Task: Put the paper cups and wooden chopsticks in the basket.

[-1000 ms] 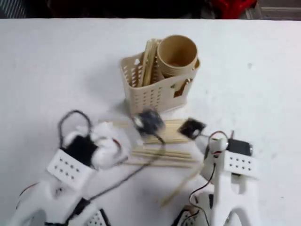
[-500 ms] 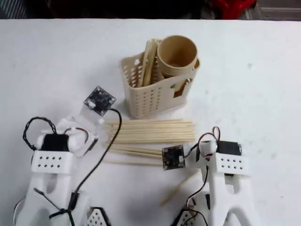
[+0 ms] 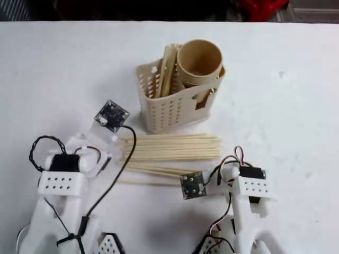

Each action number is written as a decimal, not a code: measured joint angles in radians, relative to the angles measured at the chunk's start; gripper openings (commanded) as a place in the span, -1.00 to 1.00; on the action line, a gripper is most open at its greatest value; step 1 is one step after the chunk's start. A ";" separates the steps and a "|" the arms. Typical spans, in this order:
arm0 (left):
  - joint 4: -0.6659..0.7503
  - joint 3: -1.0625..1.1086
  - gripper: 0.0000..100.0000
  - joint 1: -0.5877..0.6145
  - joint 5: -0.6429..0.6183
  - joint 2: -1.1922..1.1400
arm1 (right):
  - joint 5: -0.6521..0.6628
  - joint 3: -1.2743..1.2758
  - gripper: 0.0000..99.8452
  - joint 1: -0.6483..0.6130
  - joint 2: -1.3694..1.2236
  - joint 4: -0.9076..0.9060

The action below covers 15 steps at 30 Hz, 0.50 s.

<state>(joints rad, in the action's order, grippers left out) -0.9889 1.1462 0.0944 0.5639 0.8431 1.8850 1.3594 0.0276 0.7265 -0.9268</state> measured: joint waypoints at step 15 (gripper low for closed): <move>0.057 0.023 -0.79 0.000 -0.032 0.000 | -0.328 -0.080 -0.96 0.002 0.097 -0.104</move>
<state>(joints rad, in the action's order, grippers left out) -0.9321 1.1692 0.0944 0.5317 0.8431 1.5566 1.2797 0.0292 0.8232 -1.0311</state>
